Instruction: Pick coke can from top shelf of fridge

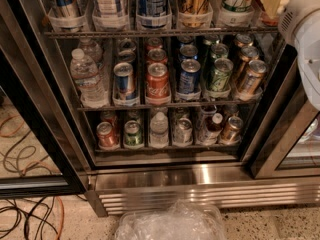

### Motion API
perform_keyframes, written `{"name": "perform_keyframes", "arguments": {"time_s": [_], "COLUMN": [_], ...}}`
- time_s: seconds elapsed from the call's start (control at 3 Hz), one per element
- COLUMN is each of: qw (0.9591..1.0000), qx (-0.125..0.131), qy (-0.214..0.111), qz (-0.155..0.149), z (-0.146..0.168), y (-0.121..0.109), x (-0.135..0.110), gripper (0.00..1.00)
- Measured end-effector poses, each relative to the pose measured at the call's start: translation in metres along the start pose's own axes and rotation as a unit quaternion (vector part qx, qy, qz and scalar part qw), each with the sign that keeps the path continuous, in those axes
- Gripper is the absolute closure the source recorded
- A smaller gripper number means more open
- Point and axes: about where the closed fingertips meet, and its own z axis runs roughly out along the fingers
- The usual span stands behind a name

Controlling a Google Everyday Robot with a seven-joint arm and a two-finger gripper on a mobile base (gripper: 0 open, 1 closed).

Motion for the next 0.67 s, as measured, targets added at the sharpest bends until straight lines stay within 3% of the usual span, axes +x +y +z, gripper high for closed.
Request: {"name": "perform_keyframes", "arguments": {"time_s": [0.67], "qw": [0.9998], "qx": [-0.013], "qy": [0.011], "qz": [0.006], "z": [0.0171], "y": [0.0076], "x": [0.0074], "gripper": [0.37]}}
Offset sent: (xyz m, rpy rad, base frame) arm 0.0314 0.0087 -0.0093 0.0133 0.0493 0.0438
